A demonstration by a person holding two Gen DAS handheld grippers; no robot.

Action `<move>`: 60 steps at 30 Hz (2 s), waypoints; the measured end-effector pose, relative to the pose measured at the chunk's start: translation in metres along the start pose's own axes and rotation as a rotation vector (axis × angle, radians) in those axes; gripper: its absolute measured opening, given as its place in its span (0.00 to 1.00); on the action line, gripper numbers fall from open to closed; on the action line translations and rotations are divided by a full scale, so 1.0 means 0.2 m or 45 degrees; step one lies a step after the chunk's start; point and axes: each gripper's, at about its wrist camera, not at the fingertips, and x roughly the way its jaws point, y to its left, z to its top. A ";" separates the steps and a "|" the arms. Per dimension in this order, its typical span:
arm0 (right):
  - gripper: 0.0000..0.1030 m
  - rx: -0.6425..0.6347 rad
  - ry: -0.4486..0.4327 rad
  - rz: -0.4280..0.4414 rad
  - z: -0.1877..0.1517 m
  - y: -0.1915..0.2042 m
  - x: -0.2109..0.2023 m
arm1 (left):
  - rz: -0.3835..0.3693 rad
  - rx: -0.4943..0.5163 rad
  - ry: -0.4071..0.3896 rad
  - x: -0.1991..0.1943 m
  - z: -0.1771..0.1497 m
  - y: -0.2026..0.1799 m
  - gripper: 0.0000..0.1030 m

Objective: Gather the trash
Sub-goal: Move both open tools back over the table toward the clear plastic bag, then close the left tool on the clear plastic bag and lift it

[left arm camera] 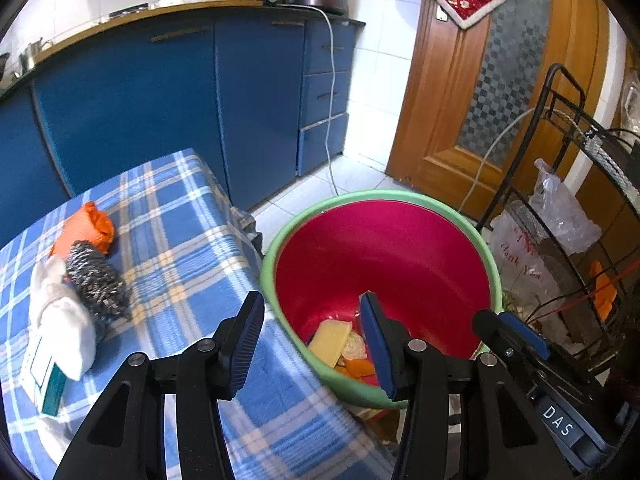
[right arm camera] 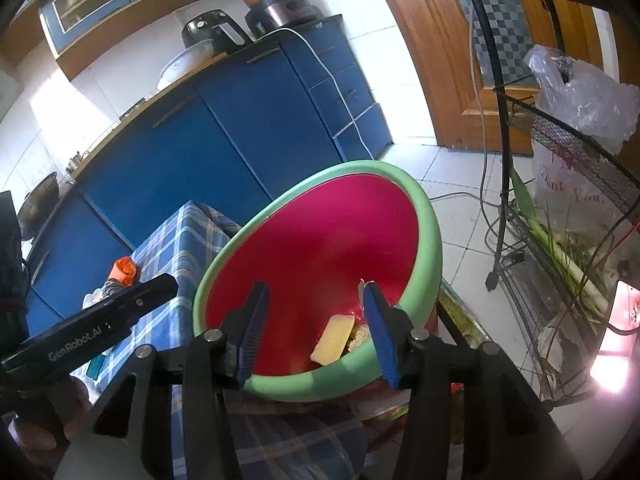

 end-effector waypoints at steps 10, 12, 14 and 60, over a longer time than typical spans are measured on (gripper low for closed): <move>0.53 -0.049 -0.032 0.015 -0.03 0.10 -0.13 | 0.027 -0.057 -0.030 -0.16 -0.06 0.09 0.52; 0.53 -0.058 -0.038 0.019 -0.04 0.12 -0.15 | 0.036 -0.067 -0.036 -0.20 -0.07 0.11 0.52; 0.54 -0.069 -0.042 0.027 -0.04 0.15 -0.17 | 0.041 -0.084 -0.046 -0.23 -0.09 0.13 0.53; 0.60 -0.236 0.025 0.108 -0.25 0.44 -0.30 | 0.294 -0.576 0.098 -0.35 -0.49 0.80 0.61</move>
